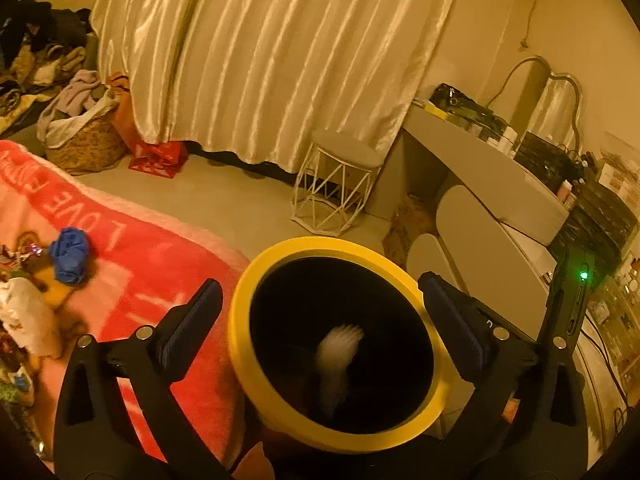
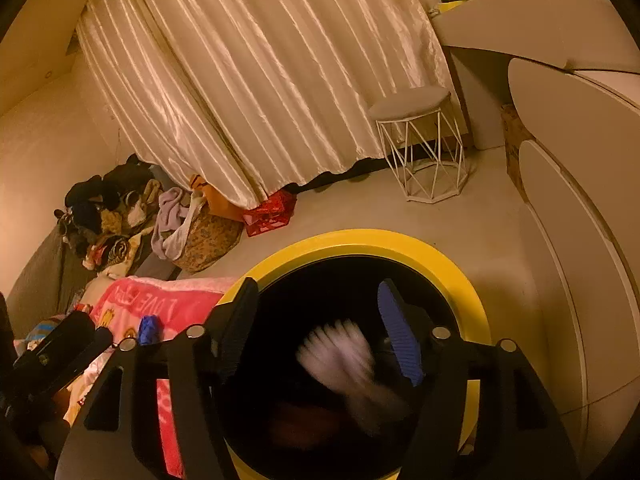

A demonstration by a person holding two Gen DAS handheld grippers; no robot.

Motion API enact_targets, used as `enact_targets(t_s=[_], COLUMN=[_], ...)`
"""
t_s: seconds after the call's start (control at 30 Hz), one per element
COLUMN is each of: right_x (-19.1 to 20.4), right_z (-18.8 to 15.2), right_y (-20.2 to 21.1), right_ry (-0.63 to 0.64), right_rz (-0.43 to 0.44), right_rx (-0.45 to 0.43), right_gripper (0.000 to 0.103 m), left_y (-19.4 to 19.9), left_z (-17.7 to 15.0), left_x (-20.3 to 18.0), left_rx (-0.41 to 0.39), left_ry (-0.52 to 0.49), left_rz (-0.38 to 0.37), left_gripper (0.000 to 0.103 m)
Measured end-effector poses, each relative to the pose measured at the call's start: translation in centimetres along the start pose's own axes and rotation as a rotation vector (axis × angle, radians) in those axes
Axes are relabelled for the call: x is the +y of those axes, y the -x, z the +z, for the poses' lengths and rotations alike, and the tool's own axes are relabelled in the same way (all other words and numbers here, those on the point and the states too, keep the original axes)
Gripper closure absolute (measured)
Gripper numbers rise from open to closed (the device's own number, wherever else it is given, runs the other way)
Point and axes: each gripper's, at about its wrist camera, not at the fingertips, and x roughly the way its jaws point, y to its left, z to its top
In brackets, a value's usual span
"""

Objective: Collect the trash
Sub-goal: 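Open both tools to drop the red bag and bubble wrap into the bin, then move both tools back to the trash pile on the blanket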

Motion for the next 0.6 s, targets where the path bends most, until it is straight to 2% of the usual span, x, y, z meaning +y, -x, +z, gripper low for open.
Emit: enact_targets(t_s=[0.3,0.6], right_x=[3.1,6.2], right_z=[-0.5,-1.1], right_y=[0.6,1.1], right_ry=[0.114,0.182], right_rz=[0.001,0.039], right_rx=[-0.027,-0.033], right_gripper=[0.028,0.024], left_y=[2.1,4.8], left_z=[-0.3,-0.4], left_x=[1.8,3.9], left_rx=[-0.022,-0.064], left_ry=[0.033,0.051], left_rz=[0.046,0.11], left_gripper=[0.01,0.01])
